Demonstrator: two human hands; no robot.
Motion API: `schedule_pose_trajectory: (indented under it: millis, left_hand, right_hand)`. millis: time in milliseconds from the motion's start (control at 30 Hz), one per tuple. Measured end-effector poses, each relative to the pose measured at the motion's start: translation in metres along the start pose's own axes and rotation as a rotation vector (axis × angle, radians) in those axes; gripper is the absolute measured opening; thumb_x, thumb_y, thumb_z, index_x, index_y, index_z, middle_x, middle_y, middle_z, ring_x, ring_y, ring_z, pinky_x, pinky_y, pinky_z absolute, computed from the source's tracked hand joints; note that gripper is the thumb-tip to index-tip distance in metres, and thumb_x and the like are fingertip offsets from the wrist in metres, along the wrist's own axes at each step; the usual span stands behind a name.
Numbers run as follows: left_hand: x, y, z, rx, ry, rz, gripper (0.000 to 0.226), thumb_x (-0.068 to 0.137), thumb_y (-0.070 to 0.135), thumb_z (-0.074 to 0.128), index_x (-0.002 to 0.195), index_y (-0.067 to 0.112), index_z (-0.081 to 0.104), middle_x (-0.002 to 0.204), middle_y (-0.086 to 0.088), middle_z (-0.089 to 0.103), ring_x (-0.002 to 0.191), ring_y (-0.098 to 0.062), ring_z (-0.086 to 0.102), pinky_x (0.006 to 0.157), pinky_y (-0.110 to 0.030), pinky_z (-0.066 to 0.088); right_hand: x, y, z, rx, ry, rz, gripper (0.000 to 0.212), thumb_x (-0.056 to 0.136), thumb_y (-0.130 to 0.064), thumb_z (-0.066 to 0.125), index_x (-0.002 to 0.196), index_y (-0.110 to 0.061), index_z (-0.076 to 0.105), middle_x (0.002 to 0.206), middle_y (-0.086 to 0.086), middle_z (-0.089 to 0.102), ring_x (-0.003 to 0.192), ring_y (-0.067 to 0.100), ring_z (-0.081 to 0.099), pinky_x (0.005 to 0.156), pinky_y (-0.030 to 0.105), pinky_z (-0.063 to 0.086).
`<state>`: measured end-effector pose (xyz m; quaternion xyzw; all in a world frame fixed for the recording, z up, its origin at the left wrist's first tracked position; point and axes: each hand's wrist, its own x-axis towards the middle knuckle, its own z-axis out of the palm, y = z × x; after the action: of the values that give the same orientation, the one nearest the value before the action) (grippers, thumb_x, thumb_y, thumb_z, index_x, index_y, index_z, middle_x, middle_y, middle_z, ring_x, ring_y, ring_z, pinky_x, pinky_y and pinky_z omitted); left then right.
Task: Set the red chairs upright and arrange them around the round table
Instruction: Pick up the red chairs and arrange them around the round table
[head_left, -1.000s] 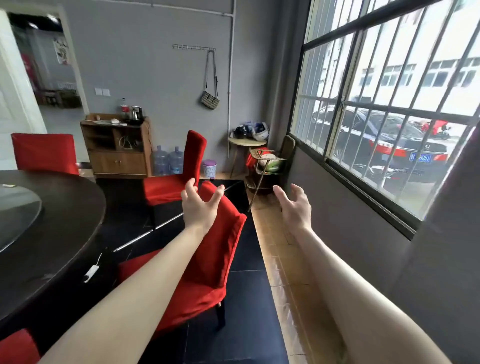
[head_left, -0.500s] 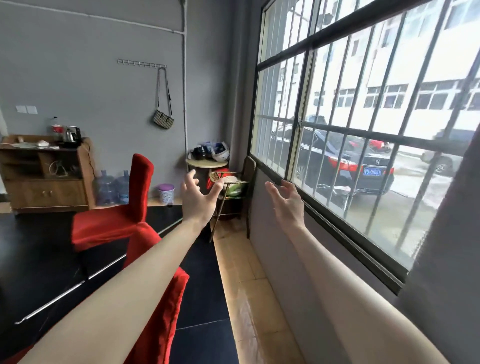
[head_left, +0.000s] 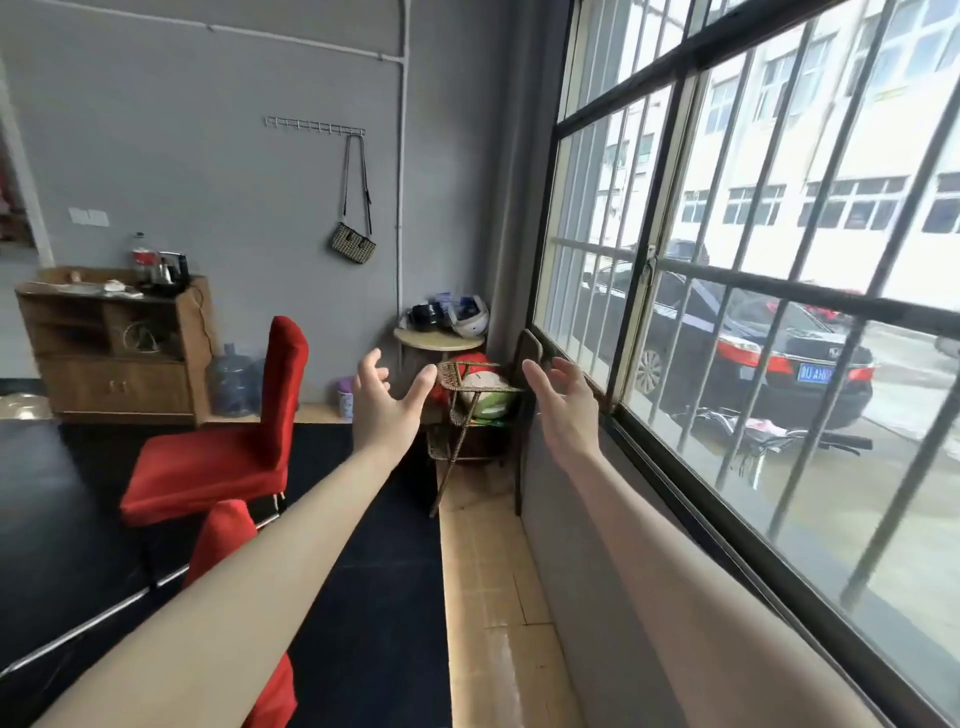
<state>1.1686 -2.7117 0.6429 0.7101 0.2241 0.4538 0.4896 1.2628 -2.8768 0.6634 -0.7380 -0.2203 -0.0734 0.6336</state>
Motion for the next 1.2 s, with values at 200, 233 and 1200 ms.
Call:
schedule_pose_trajectory:
  millis: [200,233,1200]
  left_hand:
    - [0.056,-0.026,0.045,0.027,0.158,-0.029,0.074,0.088,0.038,0.069,0.145,0.007,0.034,0.137,-0.016,0.045,0.122,-0.024,0.05,0.098,-0.03,0.04]
    - [0.062,-0.029,0.048,0.035,0.181,-0.041,0.074,0.088,0.038,0.069,0.145,0.006,0.034,0.137,-0.017,0.045,0.123,-0.026,0.05,0.102,-0.034,0.041]
    - [0.125,-0.216,-0.153,0.31,1.081,-0.434,0.073,0.084,0.043,0.072,0.143,0.017,0.037,0.136,-0.009,0.046,0.122,-0.02,0.048,0.102,-0.047,0.045]
  right_hand:
    - [0.103,0.033,0.032,0.025,-0.14,-0.049,0.054,0.091,-0.045,0.064,0.132,-0.013,0.054,0.096,-0.015,0.061,0.085,-0.001,0.057,0.079,0.011,0.043]
    - [0.115,0.036,0.038,0.033,-0.168,-0.055,0.052,0.091,-0.044,0.064,0.131,-0.013,0.055,0.104,-0.006,0.064,0.089,0.005,0.059,0.084,0.016,0.045]
    - [0.107,0.078,0.474,0.223,-1.171,-0.068,0.055,0.088,-0.05,0.064,0.13,-0.013,0.058,0.123,0.004,0.062,0.111,0.017,0.055,0.098,0.032,0.043]
